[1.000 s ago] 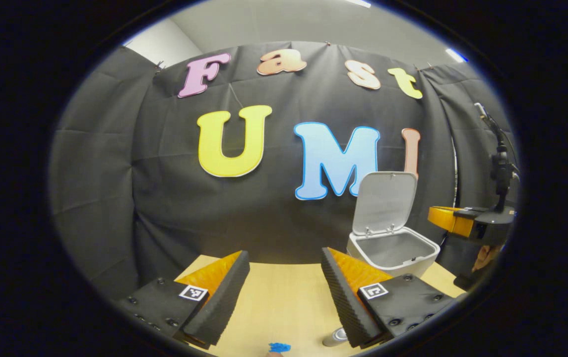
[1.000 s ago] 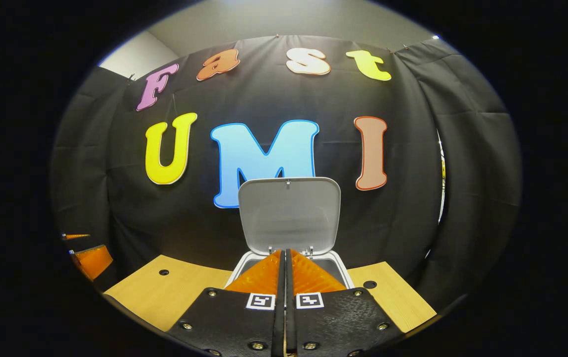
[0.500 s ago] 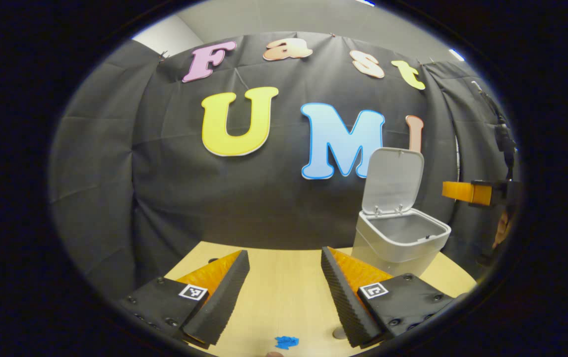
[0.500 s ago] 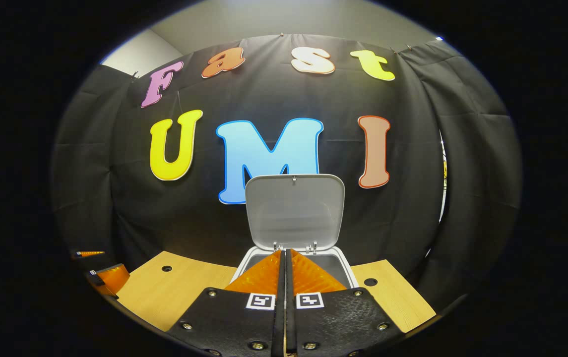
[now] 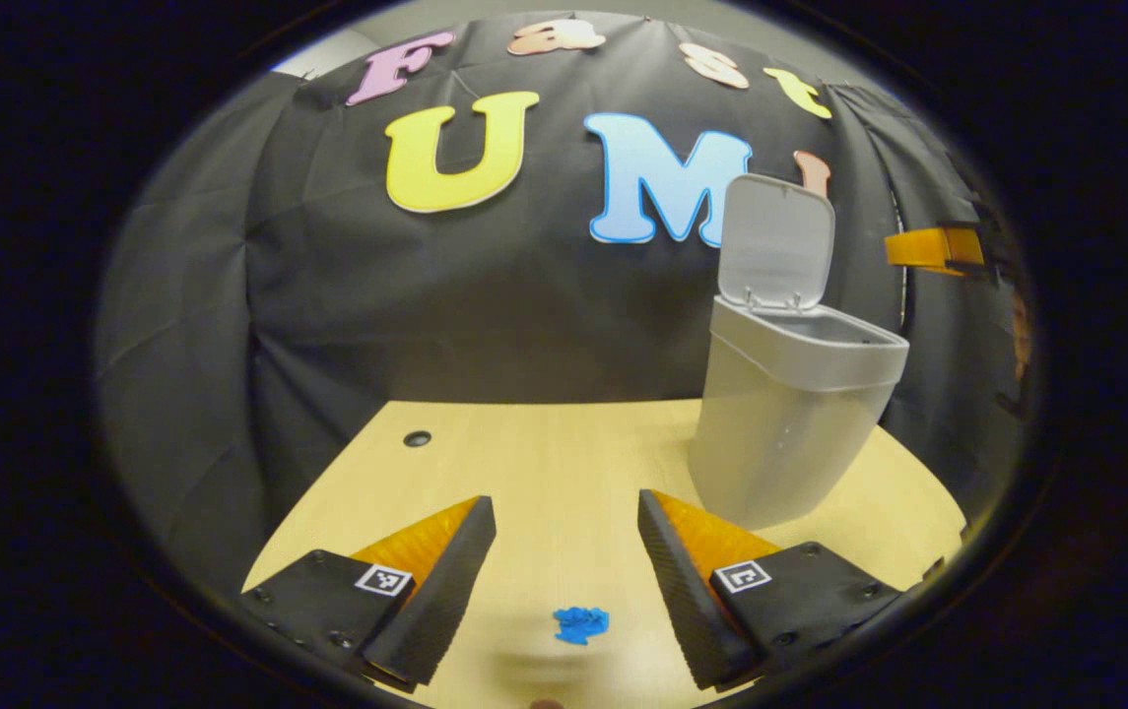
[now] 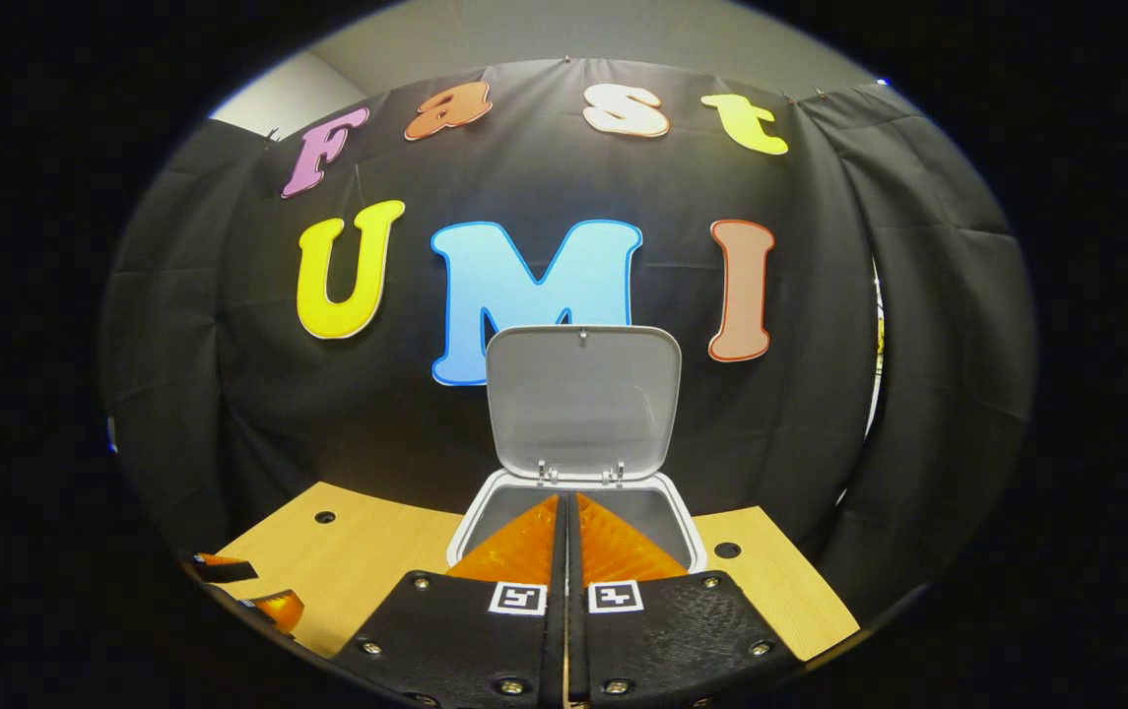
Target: Press the lid of the desktop garbage bin to open it, pick up the crumpled paper on the desktop and throw it into the bin, then pick up the pop can on the desktop and drop it into the bin, and finally close the garbage bin lid.
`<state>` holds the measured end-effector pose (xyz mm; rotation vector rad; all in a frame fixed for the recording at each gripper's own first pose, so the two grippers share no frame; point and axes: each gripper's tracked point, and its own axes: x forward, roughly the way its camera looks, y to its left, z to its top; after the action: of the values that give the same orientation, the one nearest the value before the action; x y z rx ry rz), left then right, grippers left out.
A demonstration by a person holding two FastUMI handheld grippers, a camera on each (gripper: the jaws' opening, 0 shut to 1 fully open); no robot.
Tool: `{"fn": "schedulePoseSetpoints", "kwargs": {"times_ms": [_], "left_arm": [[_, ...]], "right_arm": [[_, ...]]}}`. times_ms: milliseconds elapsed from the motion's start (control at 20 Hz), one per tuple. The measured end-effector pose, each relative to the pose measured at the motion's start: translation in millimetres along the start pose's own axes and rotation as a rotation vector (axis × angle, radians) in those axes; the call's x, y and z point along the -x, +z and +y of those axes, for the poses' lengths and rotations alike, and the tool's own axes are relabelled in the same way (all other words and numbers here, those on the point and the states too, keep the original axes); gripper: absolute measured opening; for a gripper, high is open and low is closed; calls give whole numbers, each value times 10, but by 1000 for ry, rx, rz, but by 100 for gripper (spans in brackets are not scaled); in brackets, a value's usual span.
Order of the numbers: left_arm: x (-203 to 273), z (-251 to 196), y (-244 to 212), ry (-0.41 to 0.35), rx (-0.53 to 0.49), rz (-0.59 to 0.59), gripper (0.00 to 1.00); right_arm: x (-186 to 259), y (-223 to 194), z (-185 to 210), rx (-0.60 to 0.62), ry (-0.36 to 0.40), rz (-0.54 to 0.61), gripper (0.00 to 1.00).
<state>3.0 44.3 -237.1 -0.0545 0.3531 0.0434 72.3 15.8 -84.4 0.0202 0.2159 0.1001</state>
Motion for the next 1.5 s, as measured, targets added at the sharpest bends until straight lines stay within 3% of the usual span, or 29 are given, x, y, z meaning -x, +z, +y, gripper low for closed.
{"fn": "schedulePoseSetpoints", "kwargs": {"times_ms": [500,1050,1500], "left_arm": [[-212,-29,-799,-45,-11,148,96],[-479,-127,-1420,-76,4,281,96],[-610,-105,-1787,-54,55,368,96]], "right_arm": [[99,-151,-71,40,-29,47,1],[235,-301,-389,46,-113,88,1],[248,-418,-507,43,-142,130,1]]}}
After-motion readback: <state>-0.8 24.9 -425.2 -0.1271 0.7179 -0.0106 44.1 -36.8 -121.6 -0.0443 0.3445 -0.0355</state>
